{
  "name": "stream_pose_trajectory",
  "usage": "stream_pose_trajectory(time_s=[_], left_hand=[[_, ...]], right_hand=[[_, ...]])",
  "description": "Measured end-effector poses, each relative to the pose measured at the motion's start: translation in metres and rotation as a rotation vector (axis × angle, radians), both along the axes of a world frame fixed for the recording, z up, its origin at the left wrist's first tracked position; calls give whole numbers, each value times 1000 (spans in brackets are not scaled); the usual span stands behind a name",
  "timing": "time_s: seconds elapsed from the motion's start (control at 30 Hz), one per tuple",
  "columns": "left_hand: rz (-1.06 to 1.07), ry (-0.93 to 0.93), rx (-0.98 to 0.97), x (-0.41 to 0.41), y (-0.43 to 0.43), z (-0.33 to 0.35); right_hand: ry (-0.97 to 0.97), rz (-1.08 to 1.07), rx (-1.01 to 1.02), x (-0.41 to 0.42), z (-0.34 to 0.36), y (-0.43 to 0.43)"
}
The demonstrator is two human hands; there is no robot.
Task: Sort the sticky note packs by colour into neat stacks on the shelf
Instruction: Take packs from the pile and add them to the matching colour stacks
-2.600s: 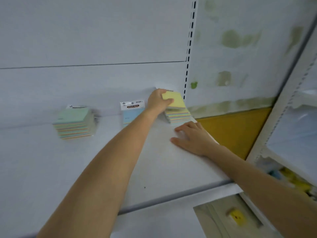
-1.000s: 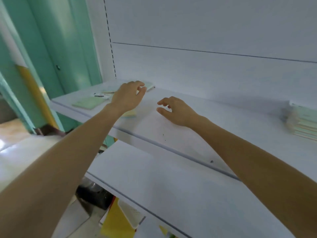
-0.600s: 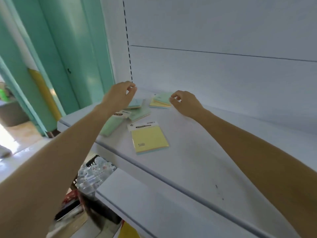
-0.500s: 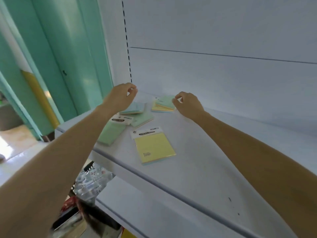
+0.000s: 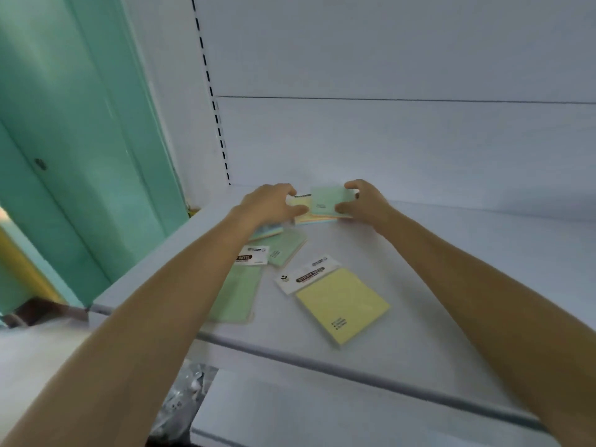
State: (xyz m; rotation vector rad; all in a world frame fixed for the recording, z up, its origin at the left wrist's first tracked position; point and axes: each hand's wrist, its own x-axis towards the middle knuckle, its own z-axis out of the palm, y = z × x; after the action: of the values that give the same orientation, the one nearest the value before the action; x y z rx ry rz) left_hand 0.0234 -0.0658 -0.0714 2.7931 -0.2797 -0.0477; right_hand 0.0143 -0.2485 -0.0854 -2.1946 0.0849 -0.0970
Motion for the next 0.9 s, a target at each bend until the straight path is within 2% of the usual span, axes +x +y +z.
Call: stream_pose_trajectory(time_s=[0.13,0.27,0.43,0.6,0.7,0.9], left_hand=[[1,24,-12,9,-11,-5],[40,31,-241,13,-16,-7],[31,-46,-449,11,-18,-6],[-35,6,-642,9,-20,-3],[-64,0,-759,7,-21,2],[-160,60,-878,-8,-50,10]], right_hand=[[-51,13,45,-11,-14,-10],[-121,-5,-19,-18,-21,-7],[-195,-56,-43,-25,-21,-6],[-174,-88,41,-27,-14,-17],[-115,-112,177,-32,-4,-32],[-142,-281,208,-78,2,-81]])
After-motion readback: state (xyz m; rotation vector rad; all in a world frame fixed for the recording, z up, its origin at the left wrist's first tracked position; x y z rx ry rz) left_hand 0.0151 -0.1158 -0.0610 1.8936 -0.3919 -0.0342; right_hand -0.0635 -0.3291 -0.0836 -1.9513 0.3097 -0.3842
